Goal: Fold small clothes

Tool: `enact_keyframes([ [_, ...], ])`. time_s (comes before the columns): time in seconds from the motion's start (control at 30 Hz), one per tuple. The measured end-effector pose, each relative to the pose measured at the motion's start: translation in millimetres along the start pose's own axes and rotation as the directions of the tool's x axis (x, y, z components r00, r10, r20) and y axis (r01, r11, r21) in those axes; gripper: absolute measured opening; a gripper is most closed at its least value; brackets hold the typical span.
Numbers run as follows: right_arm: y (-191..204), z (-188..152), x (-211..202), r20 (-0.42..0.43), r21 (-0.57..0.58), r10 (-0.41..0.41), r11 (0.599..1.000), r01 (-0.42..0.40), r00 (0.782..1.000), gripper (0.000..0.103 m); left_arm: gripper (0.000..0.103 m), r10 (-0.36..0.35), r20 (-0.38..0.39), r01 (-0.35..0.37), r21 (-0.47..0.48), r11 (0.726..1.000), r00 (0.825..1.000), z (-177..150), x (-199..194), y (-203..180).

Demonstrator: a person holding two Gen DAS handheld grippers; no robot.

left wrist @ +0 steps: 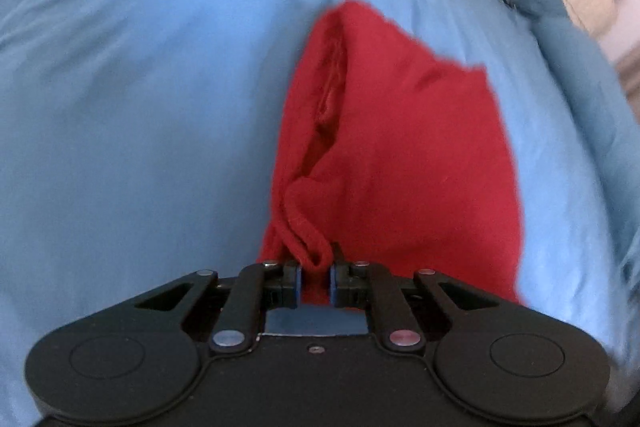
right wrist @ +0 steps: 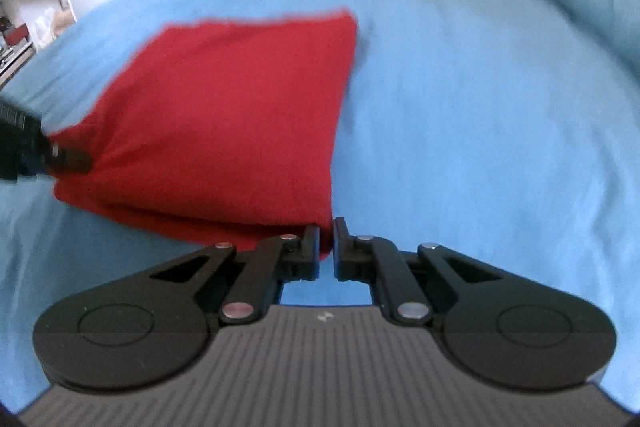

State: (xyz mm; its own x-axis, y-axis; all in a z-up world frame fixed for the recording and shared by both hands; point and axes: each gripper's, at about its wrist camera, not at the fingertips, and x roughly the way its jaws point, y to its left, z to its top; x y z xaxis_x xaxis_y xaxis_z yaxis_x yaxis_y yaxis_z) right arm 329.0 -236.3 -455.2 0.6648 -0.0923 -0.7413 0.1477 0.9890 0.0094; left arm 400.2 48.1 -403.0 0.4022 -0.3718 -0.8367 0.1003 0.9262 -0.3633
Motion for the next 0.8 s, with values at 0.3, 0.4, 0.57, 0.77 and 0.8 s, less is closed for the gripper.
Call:
enact_keyframes([
  [0.3, -16.9, 5.6, -17.1, -0.015, -0.023, 0.051, 0.998, -0.051, 0.999, 0.077, 0.072, 0.184, 0.021, -0.185, 0.055, 0.981, 0.983, 1.1, -30.9, -1.9],
  [0.4, -26.8, 15.9, -44.6, 0.019, -0.013, 0.084, 0.996, -0.084, 0.996, 0.094, 0.09, 0.407, 0.074, -0.414, 0.142, 0.899, 0.91, -2.3, -47.1, -6.5],
  [0.57, -39.6, 50.2, -73.3, 0.038, 0.0, 0.136, 0.991, -0.136, 0.99, 0.099, 0.09, 0.335, 0.091, -0.345, 0.141, 0.928, 0.938, 23.0, -75.3, -9.4],
  [0.77, -46.1, 121.8, -52.3, -0.083, 0.044, 0.191, 0.981, -0.187, 0.978, 0.103, 0.103, 0.165, 0.067, -0.175, 0.194, 0.965, 0.984, 94.1, -55.6, -25.6],
  [0.8, -47.0, 133.0, -41.2, -0.119, 0.057, 0.188, 0.981, -0.183, 0.975, 0.103, 0.103, 0.156, 0.046, -0.162, 0.206, 0.965, 0.987, 103.2, -43.2, -25.4],
])
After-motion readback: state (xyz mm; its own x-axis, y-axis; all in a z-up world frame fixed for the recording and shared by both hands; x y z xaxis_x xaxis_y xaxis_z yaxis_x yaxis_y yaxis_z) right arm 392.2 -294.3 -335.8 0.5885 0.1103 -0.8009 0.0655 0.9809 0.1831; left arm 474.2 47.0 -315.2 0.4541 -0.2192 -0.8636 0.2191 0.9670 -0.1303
